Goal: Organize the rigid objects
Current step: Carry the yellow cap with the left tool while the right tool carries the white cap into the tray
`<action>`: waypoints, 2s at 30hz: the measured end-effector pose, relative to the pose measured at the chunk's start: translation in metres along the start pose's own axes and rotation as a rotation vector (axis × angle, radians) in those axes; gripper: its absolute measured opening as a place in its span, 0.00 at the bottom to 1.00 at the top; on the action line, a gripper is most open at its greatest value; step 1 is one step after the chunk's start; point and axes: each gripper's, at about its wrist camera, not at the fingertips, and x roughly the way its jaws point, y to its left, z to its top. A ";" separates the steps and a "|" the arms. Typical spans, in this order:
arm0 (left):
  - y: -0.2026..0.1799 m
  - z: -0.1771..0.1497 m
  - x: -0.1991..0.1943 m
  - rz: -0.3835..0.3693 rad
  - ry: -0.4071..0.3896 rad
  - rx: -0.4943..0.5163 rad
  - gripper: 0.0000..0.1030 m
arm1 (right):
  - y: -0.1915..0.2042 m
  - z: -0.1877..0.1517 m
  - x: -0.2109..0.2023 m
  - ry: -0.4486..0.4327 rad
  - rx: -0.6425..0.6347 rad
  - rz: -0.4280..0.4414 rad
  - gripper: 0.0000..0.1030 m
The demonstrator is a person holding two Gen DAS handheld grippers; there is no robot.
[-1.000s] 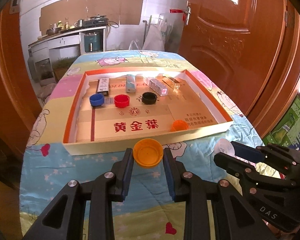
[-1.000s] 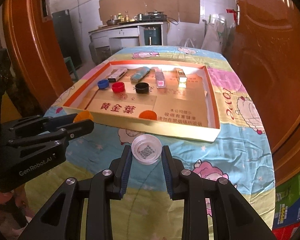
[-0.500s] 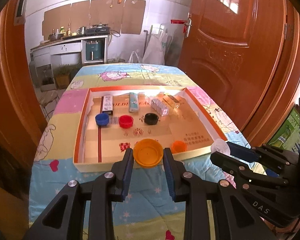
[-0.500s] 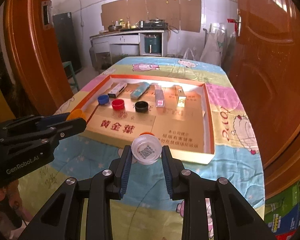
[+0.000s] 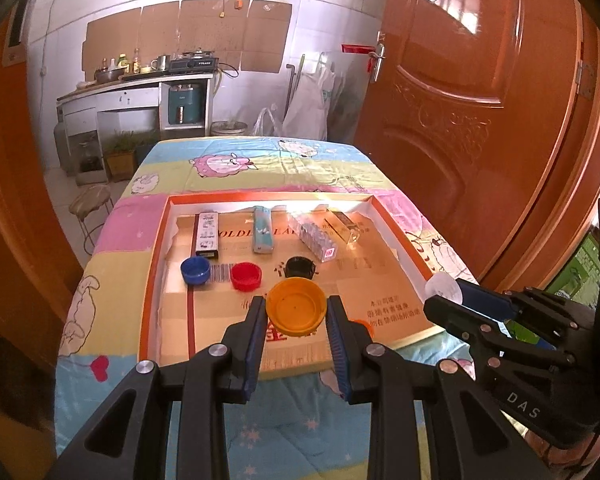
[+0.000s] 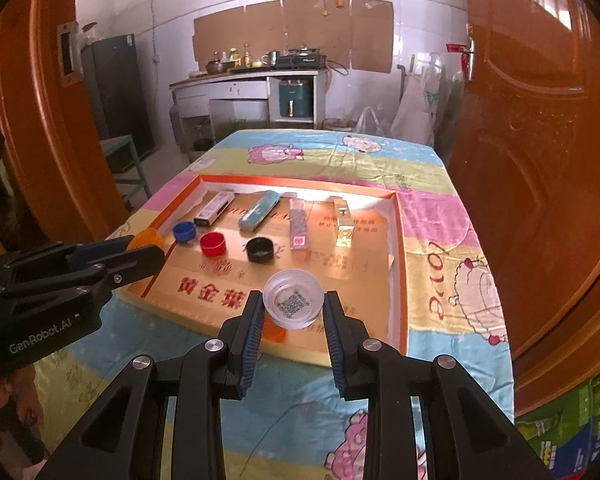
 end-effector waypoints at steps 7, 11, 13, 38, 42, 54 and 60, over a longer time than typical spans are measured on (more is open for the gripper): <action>0.000 0.007 0.015 -0.003 0.016 0.001 0.30 | -0.010 0.010 0.015 0.003 0.009 -0.004 0.30; 0.000 0.009 0.026 -0.002 0.034 0.003 0.30 | -0.016 0.015 0.026 0.012 0.014 -0.005 0.30; 0.000 0.010 0.032 0.000 0.044 0.003 0.30 | -0.020 0.017 0.032 0.016 0.018 -0.005 0.30; 0.004 0.008 0.093 0.006 0.153 0.018 0.30 | -0.051 0.028 0.097 0.077 0.054 0.004 0.30; 0.004 0.007 0.099 0.006 0.165 0.018 0.30 | -0.052 0.028 0.105 0.086 0.055 0.007 0.30; 0.004 0.003 0.109 0.011 0.175 0.025 0.30 | -0.052 0.024 0.123 0.114 0.052 0.014 0.30; 0.005 0.003 0.111 0.003 0.181 0.024 0.30 | -0.051 0.024 0.128 0.129 0.045 0.014 0.30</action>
